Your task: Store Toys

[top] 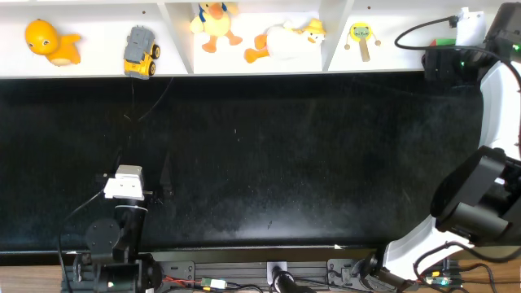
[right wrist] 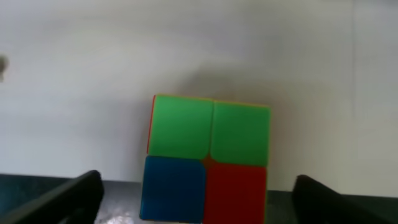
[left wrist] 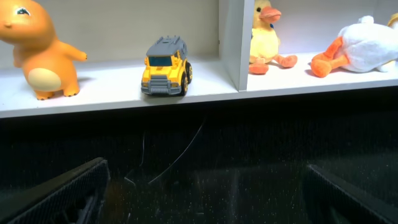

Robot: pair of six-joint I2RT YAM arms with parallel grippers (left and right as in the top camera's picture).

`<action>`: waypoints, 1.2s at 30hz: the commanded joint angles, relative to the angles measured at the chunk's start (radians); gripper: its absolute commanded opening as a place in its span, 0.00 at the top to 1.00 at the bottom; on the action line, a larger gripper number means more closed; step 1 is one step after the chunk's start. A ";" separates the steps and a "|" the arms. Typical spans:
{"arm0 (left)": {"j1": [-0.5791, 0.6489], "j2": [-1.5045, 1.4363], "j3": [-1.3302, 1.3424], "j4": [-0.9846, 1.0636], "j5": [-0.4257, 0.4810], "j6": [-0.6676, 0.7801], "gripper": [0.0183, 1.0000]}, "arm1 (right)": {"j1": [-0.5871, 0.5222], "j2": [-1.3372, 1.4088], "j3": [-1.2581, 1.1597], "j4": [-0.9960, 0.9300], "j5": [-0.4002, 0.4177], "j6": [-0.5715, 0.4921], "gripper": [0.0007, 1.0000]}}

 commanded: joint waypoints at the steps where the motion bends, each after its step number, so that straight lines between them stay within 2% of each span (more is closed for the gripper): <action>1: -0.010 -0.011 0.000 -0.005 -0.005 0.001 0.00 | 0.004 -0.183 -0.118 0.046 0.029 0.008 0.00; 7: -0.010 -0.011 0.000 -0.005 -0.005 0.001 0.00 | 0.002 -0.401 -0.405 0.091 0.101 0.019 0.00; 9: -0.010 -0.011 0.000 -0.005 -0.005 0.001 0.00 | 0.006 -0.477 -0.486 0.090 0.118 0.064 0.00; 11: -0.010 -0.011 0.000 -0.005 -0.005 0.001 0.00 | 0.037 -0.546 -0.547 0.092 0.192 0.158 0.00; 15: -0.010 -0.011 0.000 -0.005 -0.005 0.001 0.00 | 0.209 -0.638 -0.616 0.088 0.398 0.289 0.00; 19: -0.010 -0.011 0.000 -0.005 -0.005 0.001 0.00 | 0.399 -0.721 -0.695 0.112 0.488 0.350 0.00; 22: -0.010 -0.011 0.000 -0.005 -0.004 0.001 0.00 | 0.484 -0.820 -0.830 0.201 0.576 0.431 0.00; 30: -0.010 -0.011 0.000 -0.005 -0.004 0.001 0.00 | 0.494 -1.235 -1.240 0.498 0.575 0.380 0.00; 36: -0.010 -0.011 0.000 -0.005 -0.005 0.001 0.00 | 0.495 -1.507 -1.368 0.522 0.479 0.381 0.00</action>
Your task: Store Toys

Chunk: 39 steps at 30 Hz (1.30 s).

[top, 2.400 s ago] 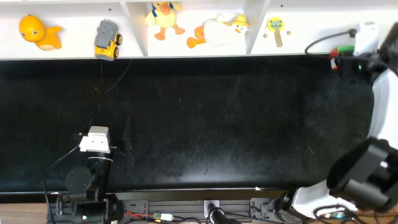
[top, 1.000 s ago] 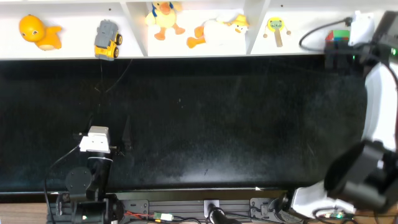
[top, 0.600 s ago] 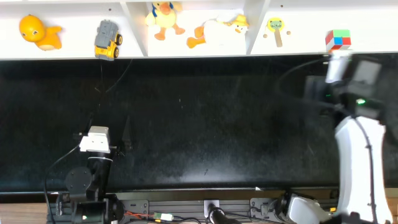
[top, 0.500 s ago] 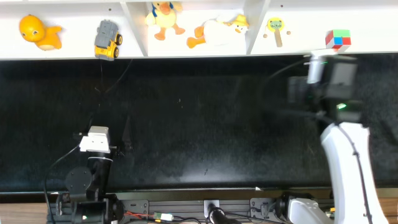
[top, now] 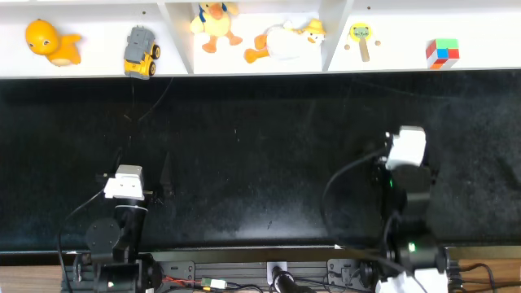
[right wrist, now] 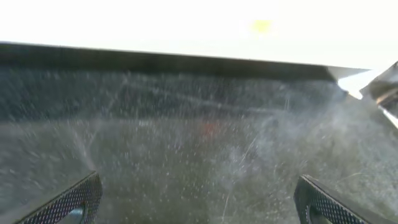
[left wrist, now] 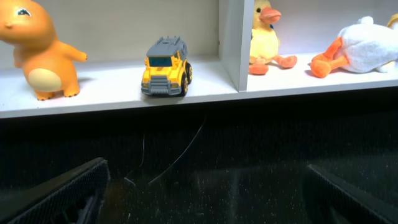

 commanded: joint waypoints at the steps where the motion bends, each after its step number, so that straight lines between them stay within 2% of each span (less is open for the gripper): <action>1: -0.010 -0.011 -0.001 -0.005 -0.005 0.000 0.00 | 0.004 -0.157 -0.067 0.015 -0.070 0.001 0.01; 13: -0.010 -0.011 -0.001 -0.005 -0.005 0.000 0.00 | 0.004 -0.366 -0.267 0.087 -0.095 0.000 0.00; 23: -0.010 -0.011 -0.001 -0.005 -0.005 0.000 0.00 | 0.006 -0.518 -0.328 0.289 -0.121 0.003 0.01; 39: -0.010 -0.011 -0.001 -0.005 -0.005 0.000 0.00 | 0.004 -0.526 -0.328 0.247 -0.121 0.004 0.00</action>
